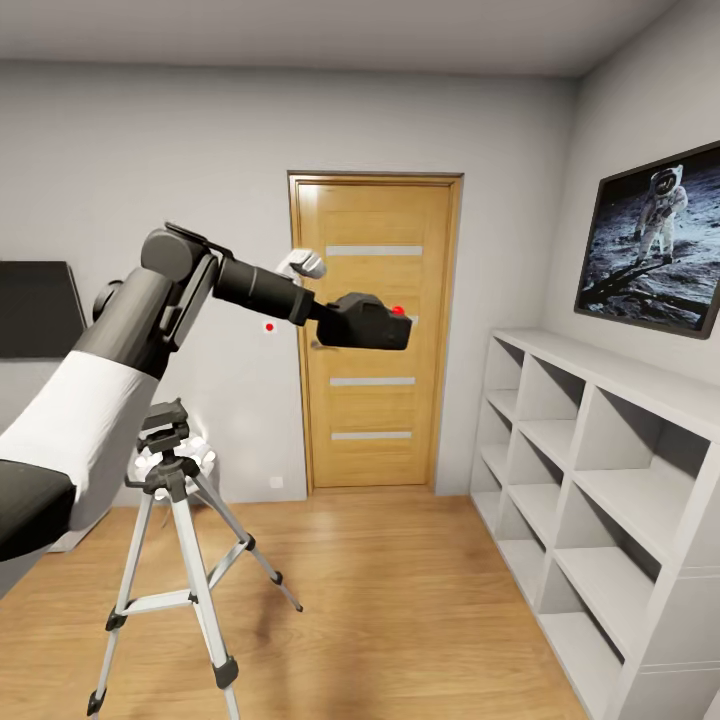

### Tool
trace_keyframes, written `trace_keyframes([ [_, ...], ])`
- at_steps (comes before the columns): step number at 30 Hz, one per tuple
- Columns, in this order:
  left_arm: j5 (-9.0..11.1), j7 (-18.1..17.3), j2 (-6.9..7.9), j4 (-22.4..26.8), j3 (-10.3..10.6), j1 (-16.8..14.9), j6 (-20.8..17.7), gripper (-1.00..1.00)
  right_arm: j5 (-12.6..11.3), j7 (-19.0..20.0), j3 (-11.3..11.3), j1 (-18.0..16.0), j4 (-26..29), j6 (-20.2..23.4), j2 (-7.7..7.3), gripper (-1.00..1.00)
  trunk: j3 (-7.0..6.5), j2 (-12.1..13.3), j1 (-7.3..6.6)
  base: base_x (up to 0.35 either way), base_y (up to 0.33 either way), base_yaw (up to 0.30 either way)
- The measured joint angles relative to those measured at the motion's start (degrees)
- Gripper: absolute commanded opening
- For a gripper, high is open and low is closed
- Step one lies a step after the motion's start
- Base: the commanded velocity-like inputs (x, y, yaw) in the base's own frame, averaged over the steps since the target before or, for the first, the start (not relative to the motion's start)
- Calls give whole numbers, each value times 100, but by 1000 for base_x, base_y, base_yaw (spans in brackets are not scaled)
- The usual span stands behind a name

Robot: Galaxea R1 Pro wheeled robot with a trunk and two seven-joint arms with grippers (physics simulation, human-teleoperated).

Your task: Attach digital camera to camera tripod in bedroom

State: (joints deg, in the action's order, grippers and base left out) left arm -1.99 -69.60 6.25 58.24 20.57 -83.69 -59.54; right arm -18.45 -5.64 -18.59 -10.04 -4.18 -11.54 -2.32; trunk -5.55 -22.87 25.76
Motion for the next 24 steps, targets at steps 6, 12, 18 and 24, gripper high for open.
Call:
trace_keyframes([
  [6, 6, -26, 20, -9, 19, 16, 0, -100, -1, 0, 0, 0, 0, 0, 0, 100, 0, 0, 0, 0, 0, 0],
  [12, 43, -211, 57, -32, 18, 70, 3, -100, 0, 0, 0, 0, 0, 0, 0, 100, 0, 0, 0, 0, 0, 0],
  [18, 39, -744, 164, -41, 12, 237, 13, -100, 0, 0, 0, 0, 0, 0, 0, 100, 0, 0, 0, 0, 0, 0],
  [24, 43, -910, 228, -43, 11, 469, 13, -100, 0, 0, 0, 0, 0, 0, 0, 100, 0, 0, 0, 0, 0, 0],
])
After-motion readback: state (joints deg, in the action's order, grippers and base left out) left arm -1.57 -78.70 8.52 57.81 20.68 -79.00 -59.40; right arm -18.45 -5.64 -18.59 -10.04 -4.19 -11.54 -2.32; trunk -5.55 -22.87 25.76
